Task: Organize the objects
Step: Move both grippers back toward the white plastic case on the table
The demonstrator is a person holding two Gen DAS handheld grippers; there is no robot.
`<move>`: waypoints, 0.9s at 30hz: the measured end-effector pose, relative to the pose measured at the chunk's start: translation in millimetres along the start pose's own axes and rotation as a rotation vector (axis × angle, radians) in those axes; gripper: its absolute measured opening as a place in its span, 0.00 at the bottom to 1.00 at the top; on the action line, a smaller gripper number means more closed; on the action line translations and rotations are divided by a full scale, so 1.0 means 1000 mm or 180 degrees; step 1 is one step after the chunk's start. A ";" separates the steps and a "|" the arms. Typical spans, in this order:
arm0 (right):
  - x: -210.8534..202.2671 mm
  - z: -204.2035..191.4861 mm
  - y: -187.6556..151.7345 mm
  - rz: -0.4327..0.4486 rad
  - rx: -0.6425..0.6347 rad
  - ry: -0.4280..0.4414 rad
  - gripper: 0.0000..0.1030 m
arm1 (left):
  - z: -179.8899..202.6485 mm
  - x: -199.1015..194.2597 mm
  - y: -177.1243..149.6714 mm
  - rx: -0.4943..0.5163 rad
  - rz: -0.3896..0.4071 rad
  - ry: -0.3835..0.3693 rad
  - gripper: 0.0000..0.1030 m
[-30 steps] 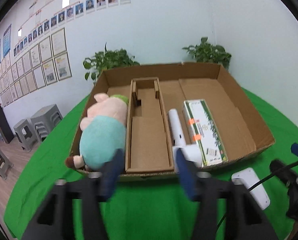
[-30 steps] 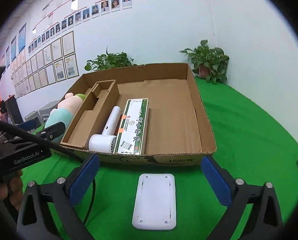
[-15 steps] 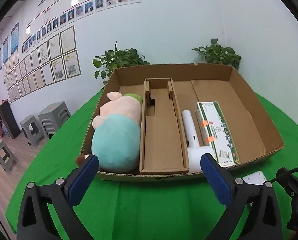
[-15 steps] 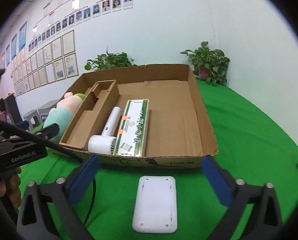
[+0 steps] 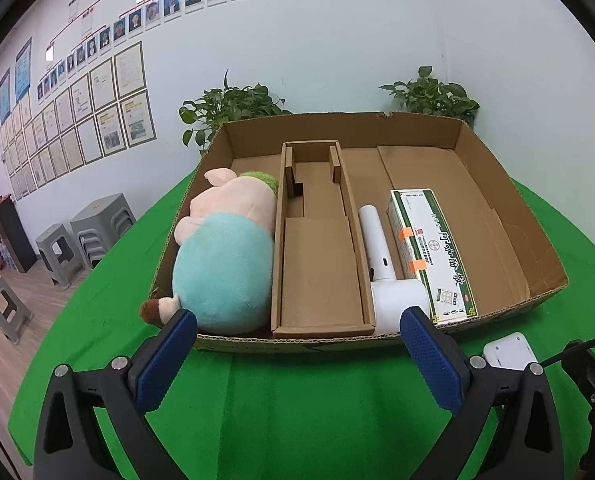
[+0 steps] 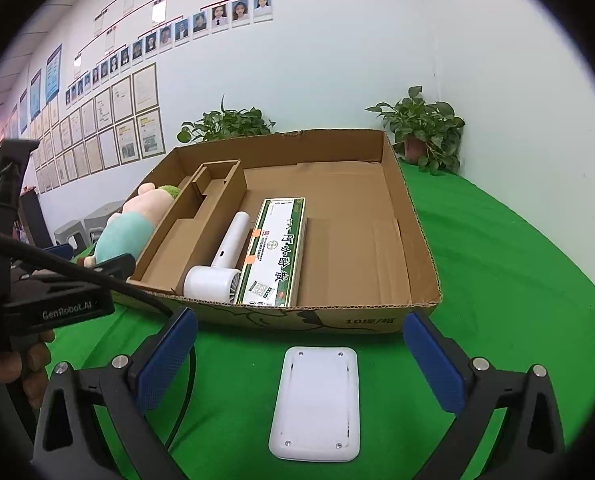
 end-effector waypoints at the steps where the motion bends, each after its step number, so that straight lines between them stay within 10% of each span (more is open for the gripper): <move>1: -0.001 0.000 -0.001 0.0014 -0.0009 0.0005 1.00 | 0.000 0.000 -0.001 0.0018 -0.0001 0.0009 0.99; 15: -0.003 -0.007 -0.004 0.0044 -0.0143 0.0127 1.00 | -0.003 0.001 -0.004 -0.0014 -0.0104 -0.0207 0.99; 27: 0.015 -0.012 -0.052 -0.0661 -0.0452 0.0381 1.00 | 0.020 0.007 0.000 -0.0077 -0.0476 -0.1206 0.94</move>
Point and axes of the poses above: each gripper's, at about its wrist camera, not at the fingertips, and x roughly the way its jaws point, z to its right, y to its top, the point moved 5 cm from there along x, roughly the way its jaws point, and after that the axes turned 13 degrees about -x, right-handed, at the moved point
